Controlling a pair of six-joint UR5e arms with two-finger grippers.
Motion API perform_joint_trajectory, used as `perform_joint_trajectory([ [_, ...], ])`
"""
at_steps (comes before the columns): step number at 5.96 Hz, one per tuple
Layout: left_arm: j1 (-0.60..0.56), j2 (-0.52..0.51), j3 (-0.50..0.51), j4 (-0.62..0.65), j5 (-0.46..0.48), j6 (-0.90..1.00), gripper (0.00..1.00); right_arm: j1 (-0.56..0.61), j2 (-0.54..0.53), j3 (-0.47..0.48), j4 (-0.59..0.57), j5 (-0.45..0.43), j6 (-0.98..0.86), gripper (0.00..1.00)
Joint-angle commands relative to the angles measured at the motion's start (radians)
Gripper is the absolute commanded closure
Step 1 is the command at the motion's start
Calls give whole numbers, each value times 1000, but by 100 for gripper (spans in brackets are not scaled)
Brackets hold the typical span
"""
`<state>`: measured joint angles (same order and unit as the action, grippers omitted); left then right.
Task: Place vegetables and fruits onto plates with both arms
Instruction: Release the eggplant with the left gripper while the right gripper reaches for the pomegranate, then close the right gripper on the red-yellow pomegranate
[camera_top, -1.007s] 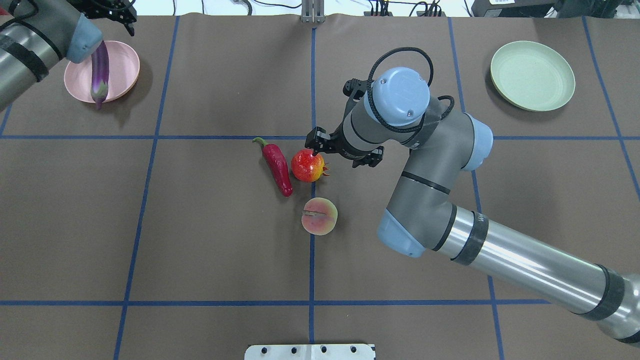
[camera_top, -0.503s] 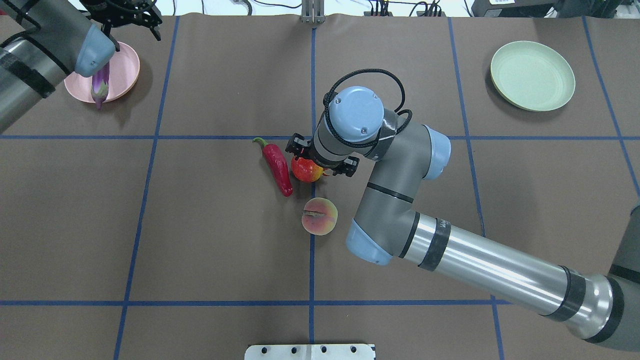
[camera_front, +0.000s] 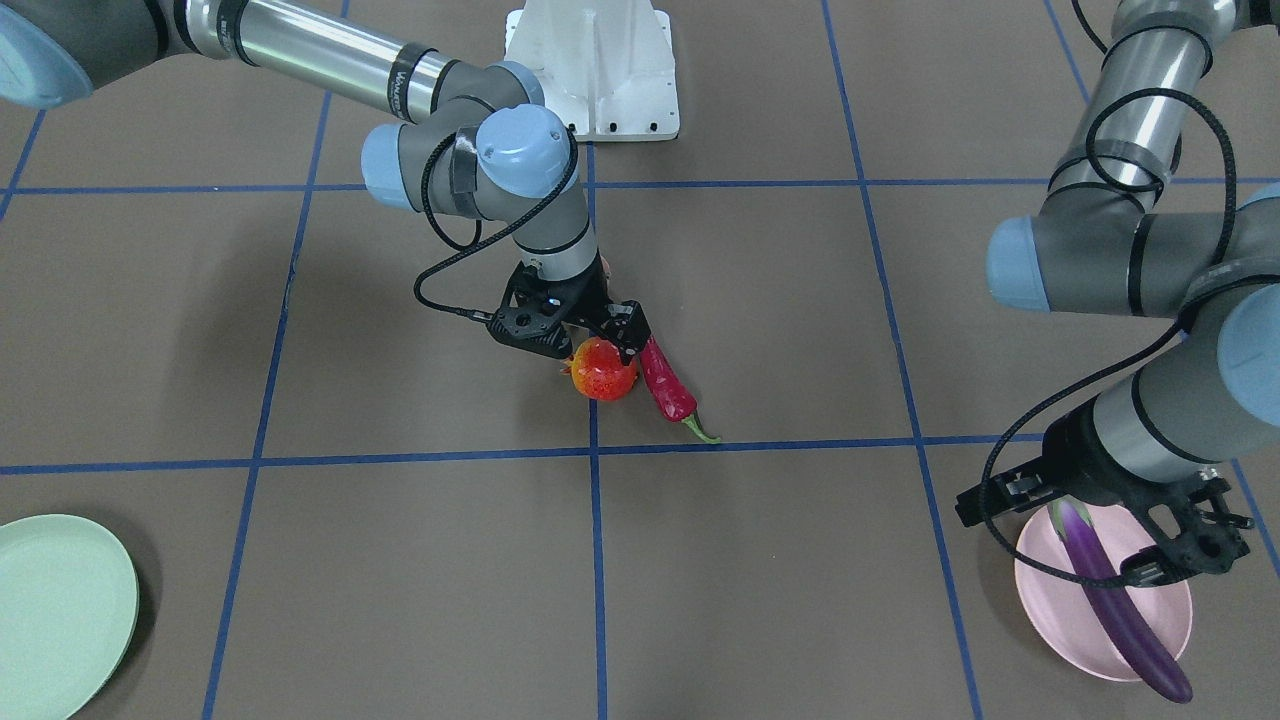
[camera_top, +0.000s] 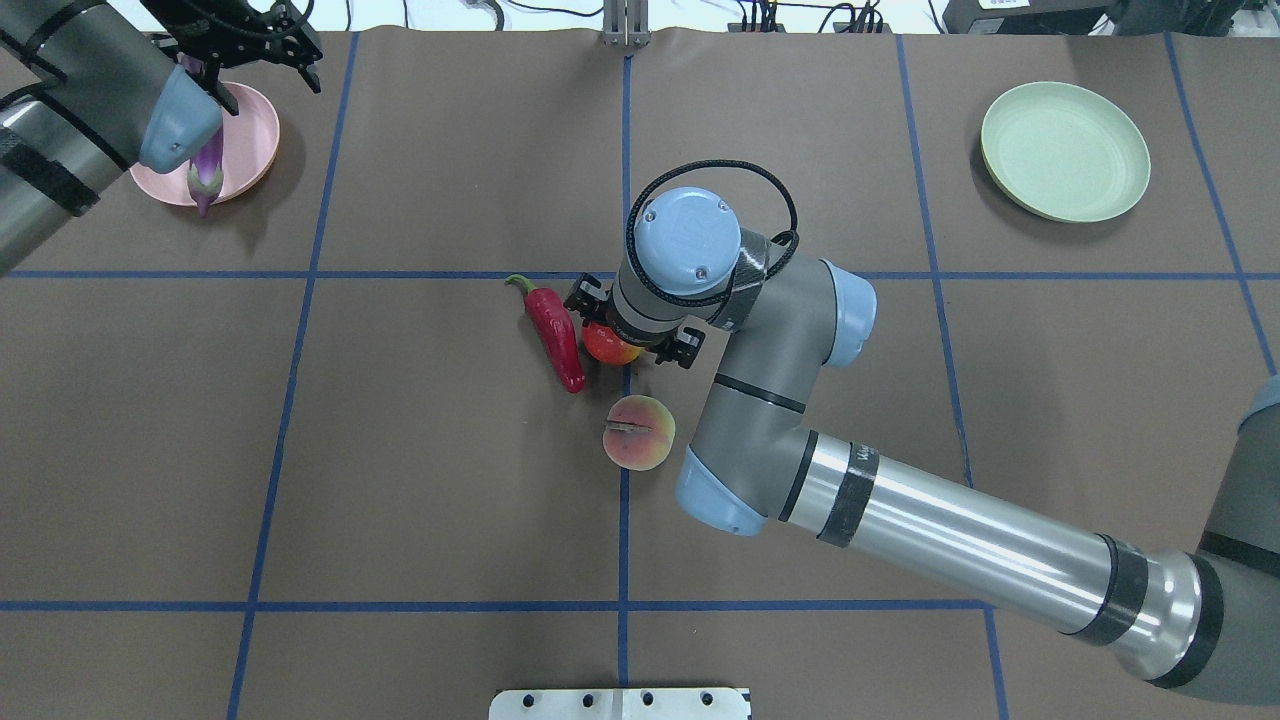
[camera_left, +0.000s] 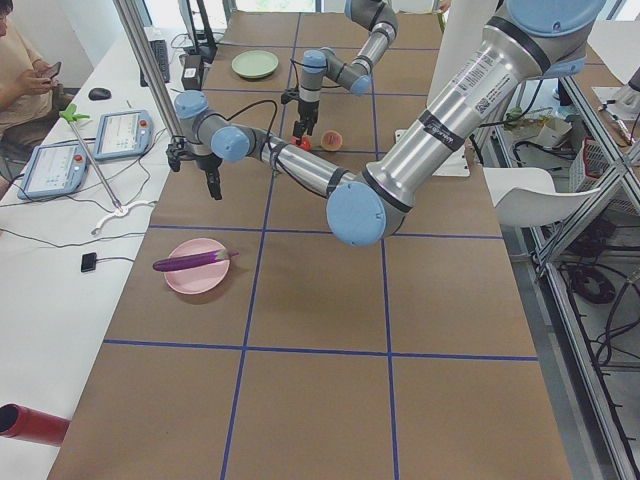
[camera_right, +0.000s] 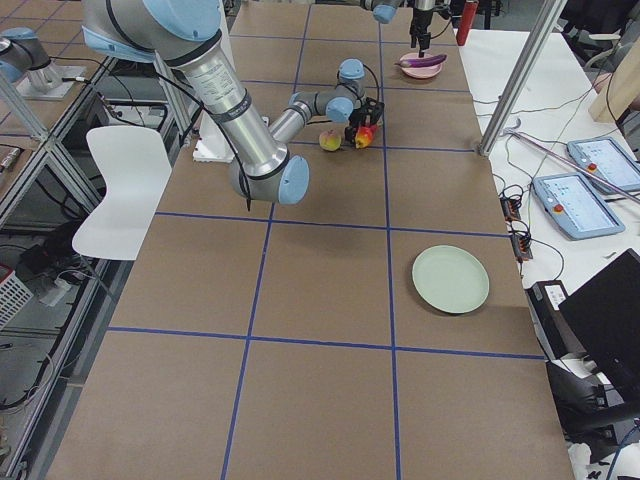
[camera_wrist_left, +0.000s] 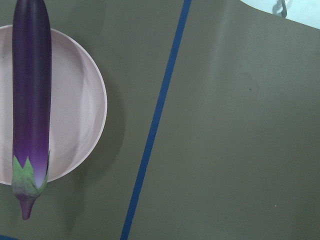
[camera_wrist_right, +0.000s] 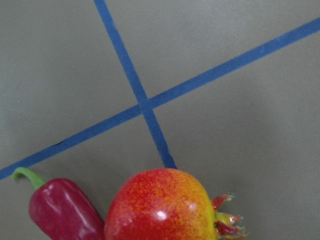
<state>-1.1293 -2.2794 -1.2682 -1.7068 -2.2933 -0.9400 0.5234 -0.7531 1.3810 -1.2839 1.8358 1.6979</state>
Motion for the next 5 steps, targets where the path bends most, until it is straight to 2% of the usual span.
perform_joint_trajectory([
  [1,2,31,-40,-1,0,-3,0,-2,27,-37,3,-6,38,3],
  [2,0,31,-40,-1,0,-3,0,-2,29,-40,6,-27,54,4],
  [3,2,38,-49,-1,0,-3,0,-2,31,-40,6,-50,62,12],
  [4,3,76,-94,1,2,-5,0,-2,34,-40,6,-55,83,68],
  [5,6,90,-111,1,2,-6,0,-2,31,-40,6,-55,82,100],
])
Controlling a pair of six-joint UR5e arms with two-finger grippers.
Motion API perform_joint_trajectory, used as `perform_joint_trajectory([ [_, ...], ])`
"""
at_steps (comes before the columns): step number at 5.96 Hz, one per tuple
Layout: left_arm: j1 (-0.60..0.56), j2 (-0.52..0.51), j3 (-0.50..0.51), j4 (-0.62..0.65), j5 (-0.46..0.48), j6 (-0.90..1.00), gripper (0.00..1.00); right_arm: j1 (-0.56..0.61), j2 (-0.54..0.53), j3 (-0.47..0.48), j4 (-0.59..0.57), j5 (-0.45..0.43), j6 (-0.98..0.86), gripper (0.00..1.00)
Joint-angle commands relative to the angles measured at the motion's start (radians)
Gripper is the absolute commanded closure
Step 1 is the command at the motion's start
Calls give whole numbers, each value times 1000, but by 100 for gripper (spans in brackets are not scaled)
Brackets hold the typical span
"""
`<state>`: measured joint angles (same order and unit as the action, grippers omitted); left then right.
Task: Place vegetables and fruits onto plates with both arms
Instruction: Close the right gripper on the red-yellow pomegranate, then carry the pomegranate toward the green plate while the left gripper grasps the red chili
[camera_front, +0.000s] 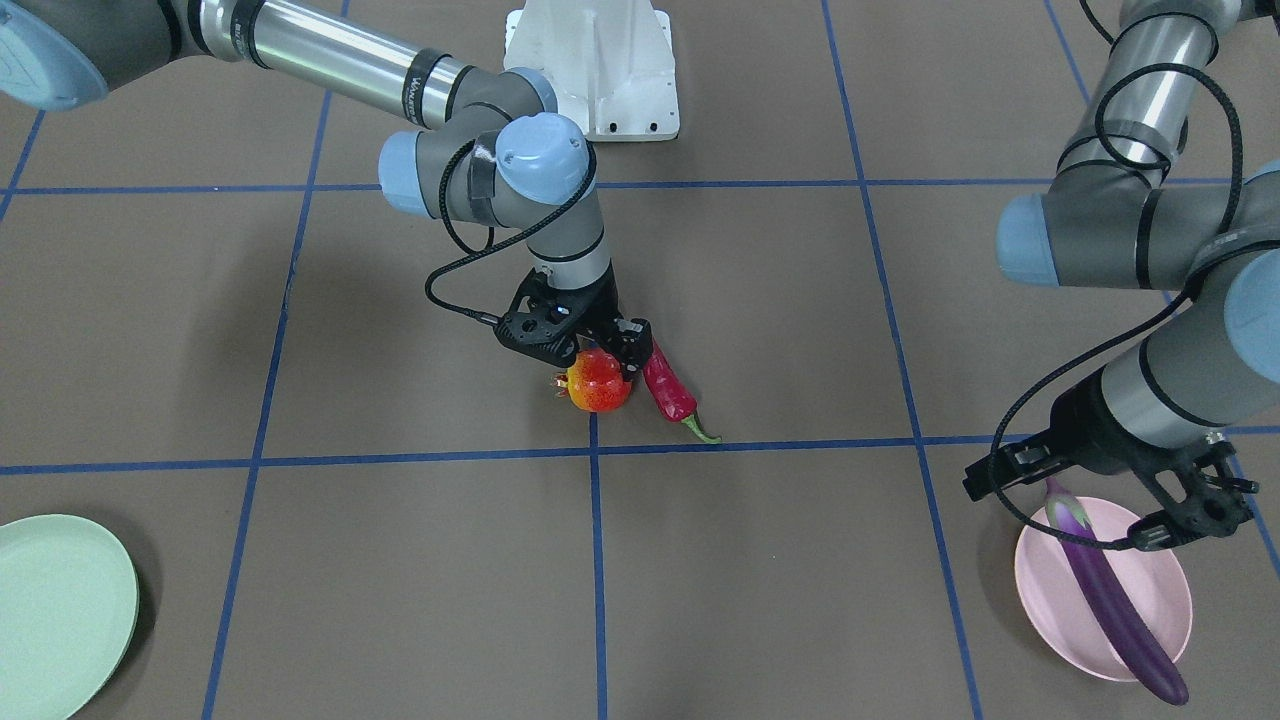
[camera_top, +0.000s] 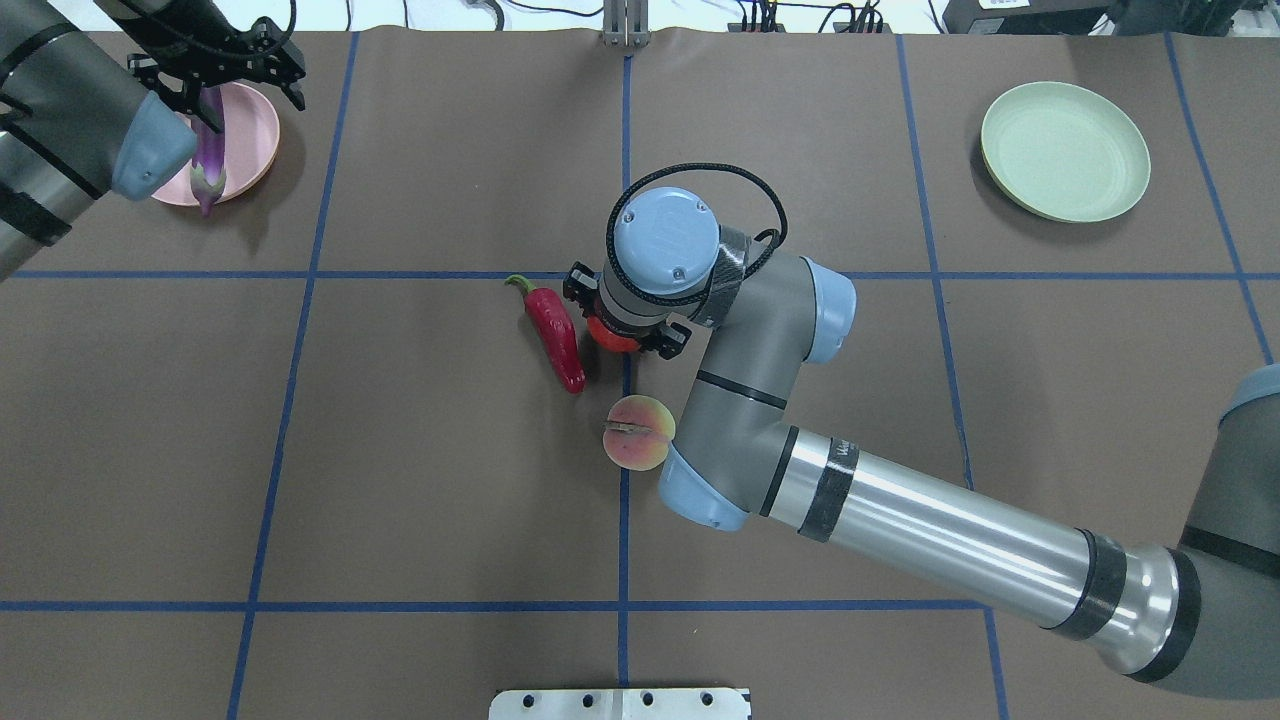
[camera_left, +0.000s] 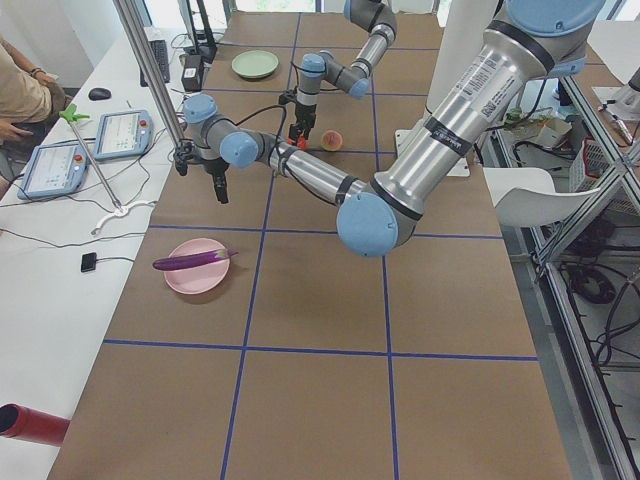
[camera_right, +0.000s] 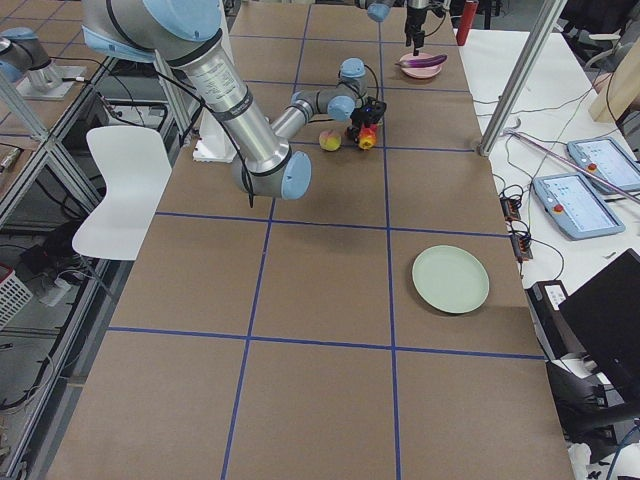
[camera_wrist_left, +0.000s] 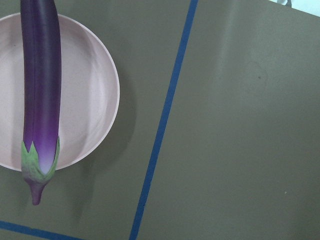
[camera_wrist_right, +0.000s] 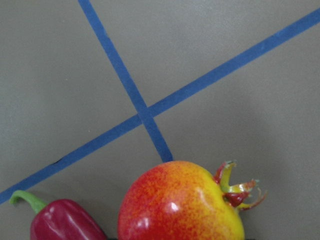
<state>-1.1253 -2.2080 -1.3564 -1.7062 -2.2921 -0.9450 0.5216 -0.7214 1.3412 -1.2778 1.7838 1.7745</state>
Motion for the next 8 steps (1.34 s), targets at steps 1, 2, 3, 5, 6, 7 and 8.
perform_joint_trajectory([
  [1,10,17,-32,2,-1,-39,0,5,-1,15,0,-1,2,100],
  [2,103,-21,-38,0,13,-198,0,79,-33,106,-17,38,0,100],
  [3,190,-74,-44,-1,69,-362,0,166,-114,184,-17,113,-33,100],
  [5,446,-171,-53,0,201,-686,0,340,-229,219,-49,184,-239,100],
  [6,535,-188,-49,0,265,-749,0,415,-283,207,-52,199,-400,100],
  [7,562,-191,-12,-4,279,-748,0,508,-312,146,-46,212,-588,100],
  [8,559,-190,-6,-1,283,-736,2,591,-314,83,-46,261,-698,100],
])
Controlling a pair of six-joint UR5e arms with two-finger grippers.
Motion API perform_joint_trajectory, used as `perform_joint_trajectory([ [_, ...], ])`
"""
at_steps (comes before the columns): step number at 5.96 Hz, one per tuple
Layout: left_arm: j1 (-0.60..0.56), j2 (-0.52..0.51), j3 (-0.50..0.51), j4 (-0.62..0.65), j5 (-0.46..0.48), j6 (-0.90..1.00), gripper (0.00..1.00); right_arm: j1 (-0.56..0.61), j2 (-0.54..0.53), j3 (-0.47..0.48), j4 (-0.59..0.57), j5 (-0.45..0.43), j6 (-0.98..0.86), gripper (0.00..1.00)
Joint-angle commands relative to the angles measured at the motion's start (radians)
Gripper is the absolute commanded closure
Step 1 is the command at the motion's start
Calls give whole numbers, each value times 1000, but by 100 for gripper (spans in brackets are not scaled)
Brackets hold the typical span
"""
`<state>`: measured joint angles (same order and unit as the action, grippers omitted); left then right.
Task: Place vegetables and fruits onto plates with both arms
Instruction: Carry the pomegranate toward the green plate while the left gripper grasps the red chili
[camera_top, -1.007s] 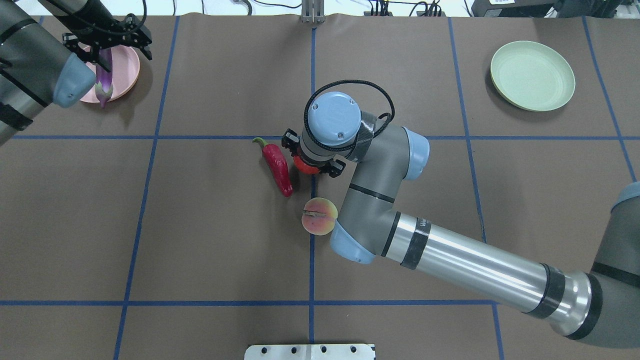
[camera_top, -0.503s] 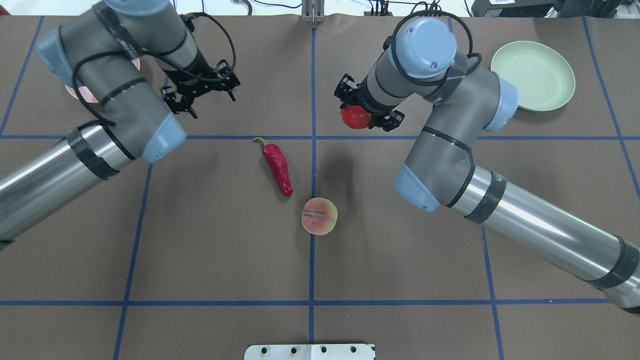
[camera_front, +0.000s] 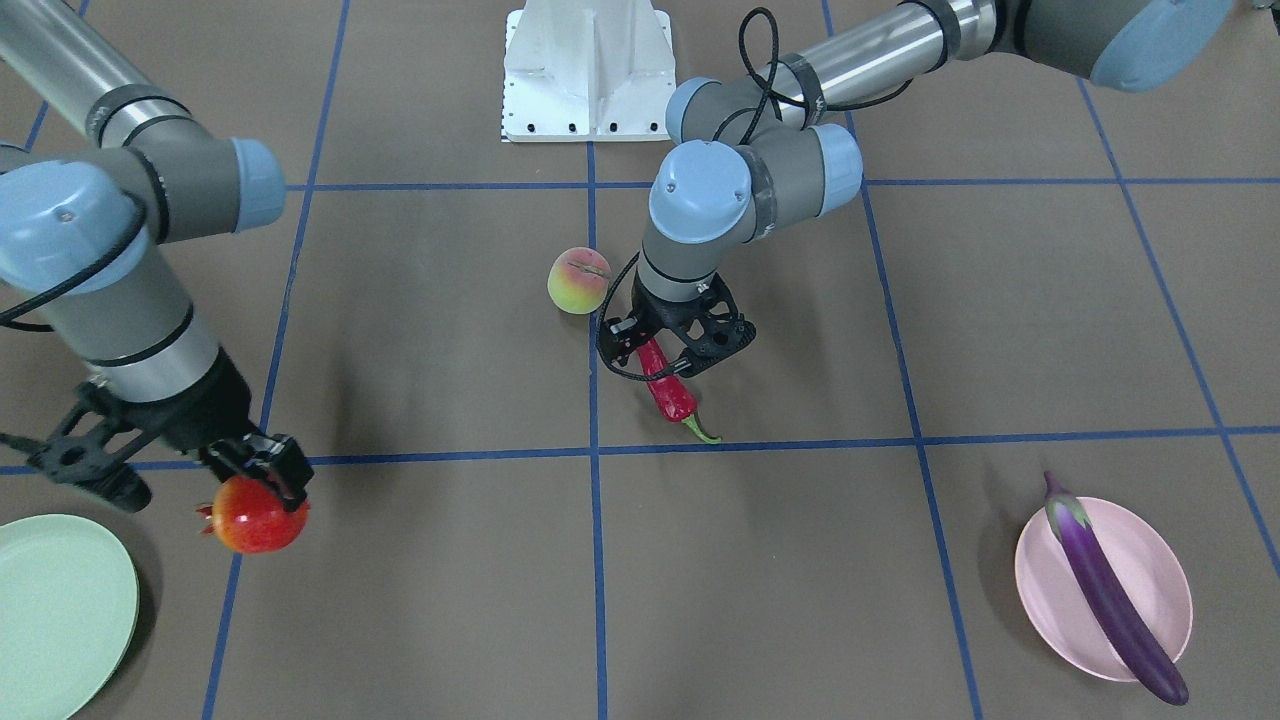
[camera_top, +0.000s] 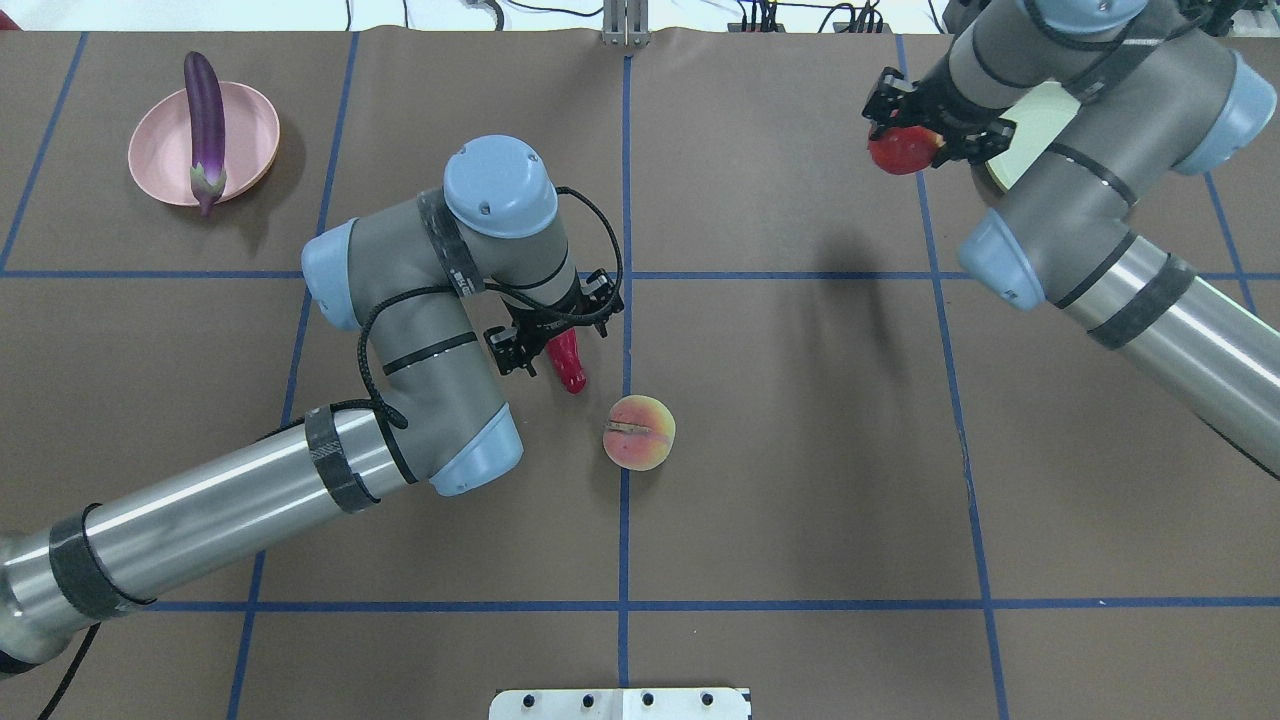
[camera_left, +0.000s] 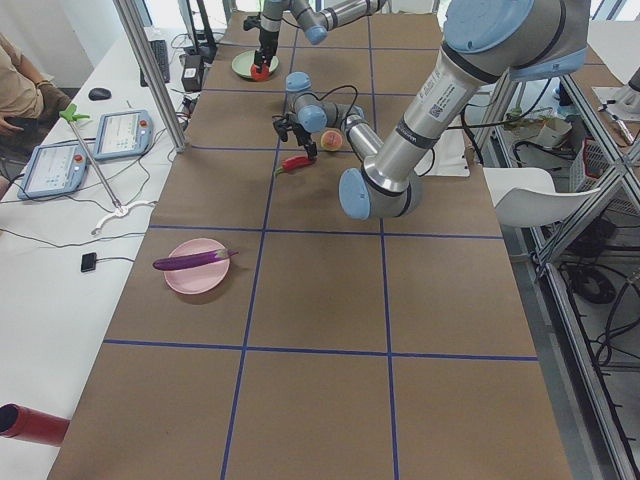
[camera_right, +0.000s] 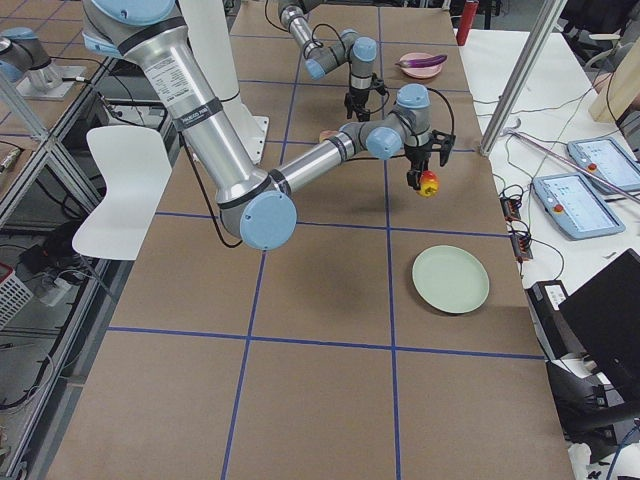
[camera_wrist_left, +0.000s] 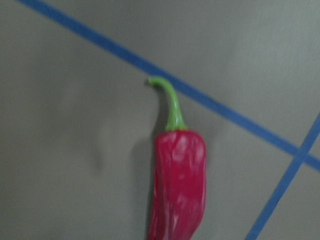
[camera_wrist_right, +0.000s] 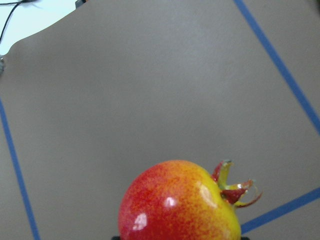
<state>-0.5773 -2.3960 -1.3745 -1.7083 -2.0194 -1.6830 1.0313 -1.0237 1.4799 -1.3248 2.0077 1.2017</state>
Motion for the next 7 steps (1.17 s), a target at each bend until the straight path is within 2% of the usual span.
perform_joint_trajectory([
  [1,10,-3,32,1,49,17,5,180,-15,-173,4,89,-330,100],
  [2,-12,-3,37,3,54,57,22,199,-15,-237,7,97,-388,100],
  [4,-35,-5,72,-8,57,59,93,230,-7,-364,13,94,-418,100],
  [5,-36,-6,72,-11,57,60,100,225,2,-430,77,101,-407,100],
  [6,-52,-40,69,-1,54,100,100,220,-2,-513,184,147,-406,100],
  [7,-118,-42,45,3,36,118,100,201,5,-516,188,152,-402,100],
])
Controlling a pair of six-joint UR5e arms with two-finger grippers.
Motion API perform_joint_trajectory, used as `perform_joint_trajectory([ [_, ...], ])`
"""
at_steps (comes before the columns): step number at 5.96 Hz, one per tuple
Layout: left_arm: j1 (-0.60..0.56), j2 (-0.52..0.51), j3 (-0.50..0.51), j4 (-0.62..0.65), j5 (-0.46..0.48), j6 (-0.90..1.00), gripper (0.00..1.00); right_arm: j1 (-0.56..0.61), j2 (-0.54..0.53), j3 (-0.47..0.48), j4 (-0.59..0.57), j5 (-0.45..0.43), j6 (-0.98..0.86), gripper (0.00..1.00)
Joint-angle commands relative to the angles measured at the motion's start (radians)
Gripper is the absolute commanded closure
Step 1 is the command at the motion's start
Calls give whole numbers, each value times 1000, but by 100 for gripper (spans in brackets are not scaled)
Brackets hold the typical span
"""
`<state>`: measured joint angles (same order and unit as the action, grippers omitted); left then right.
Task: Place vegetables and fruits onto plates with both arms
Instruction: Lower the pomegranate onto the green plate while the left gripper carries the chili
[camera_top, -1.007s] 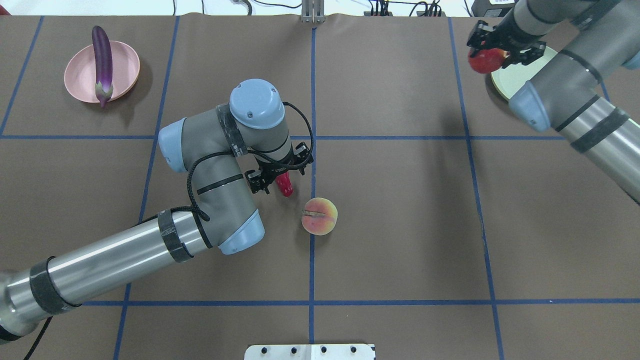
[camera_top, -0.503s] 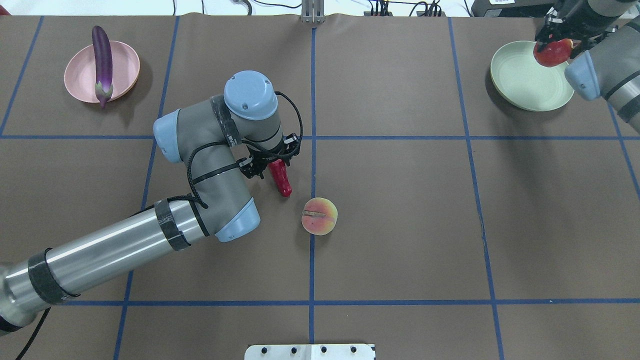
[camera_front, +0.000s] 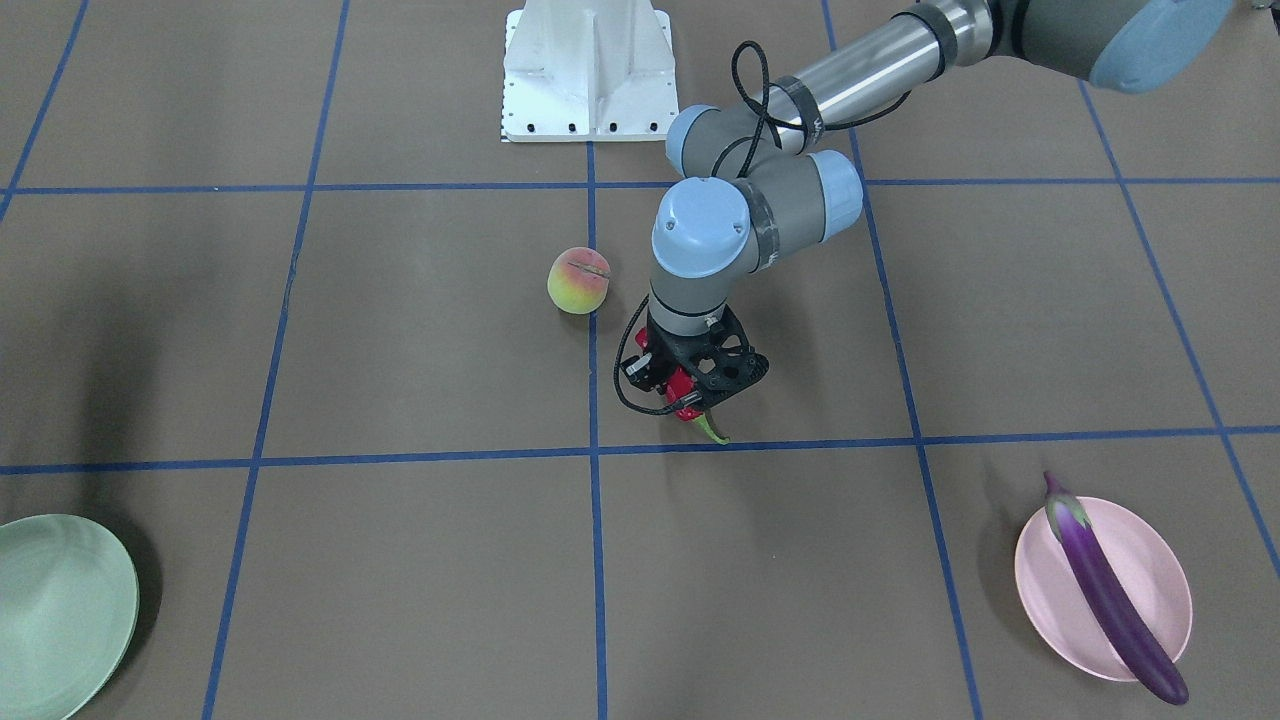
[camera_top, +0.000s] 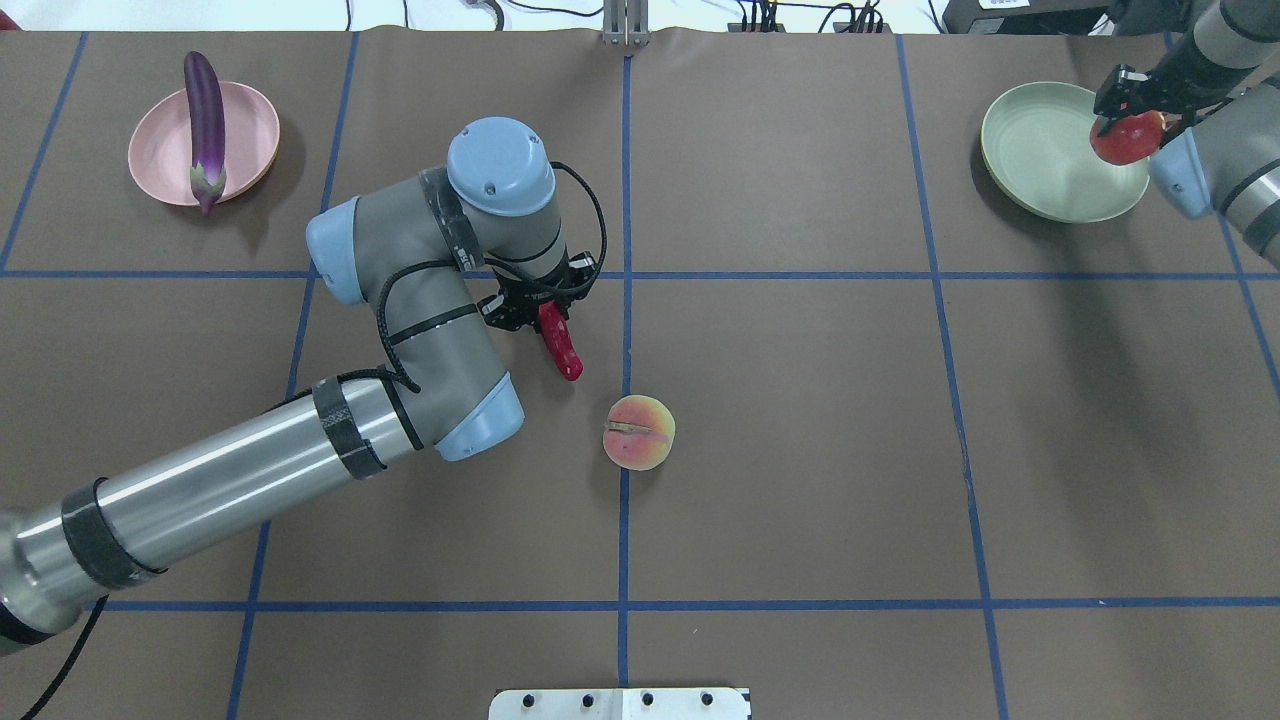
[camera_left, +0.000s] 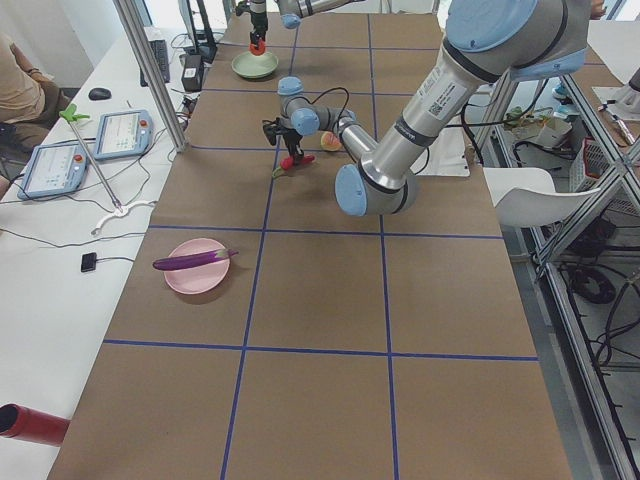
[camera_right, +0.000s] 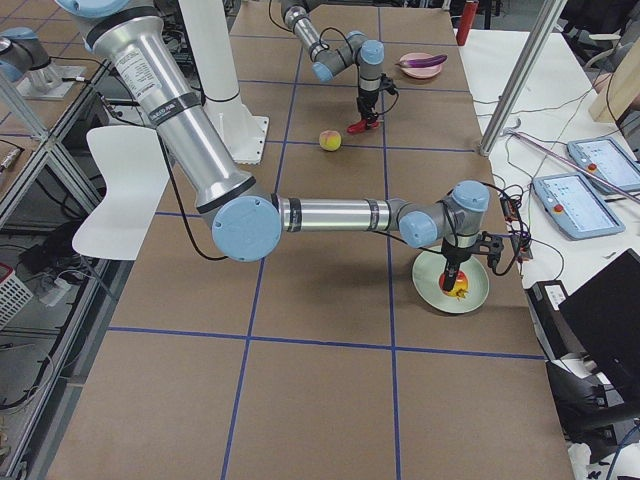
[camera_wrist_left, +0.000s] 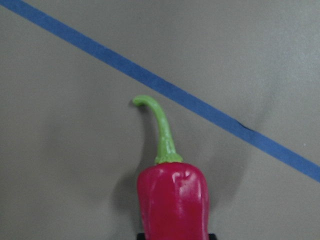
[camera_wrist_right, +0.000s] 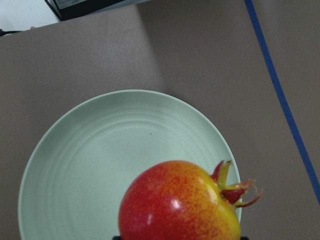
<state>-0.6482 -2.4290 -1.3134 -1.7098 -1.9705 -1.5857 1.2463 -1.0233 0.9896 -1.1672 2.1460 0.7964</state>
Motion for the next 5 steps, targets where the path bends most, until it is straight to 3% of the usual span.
perform_joint_trajectory([
  [1,-126,-1,-48,40,-63,153,100,-43,6,-26,34,14,3,83],
  [2,-196,11,-64,92,-65,299,100,-54,6,-16,65,14,7,1],
  [3,-268,86,-64,85,-71,498,100,-56,-10,118,54,29,20,0],
  [4,-356,155,-56,82,-70,735,100,-73,-12,242,-35,53,65,0],
  [5,-408,168,6,78,-70,842,100,-96,-14,427,-169,83,102,0],
])
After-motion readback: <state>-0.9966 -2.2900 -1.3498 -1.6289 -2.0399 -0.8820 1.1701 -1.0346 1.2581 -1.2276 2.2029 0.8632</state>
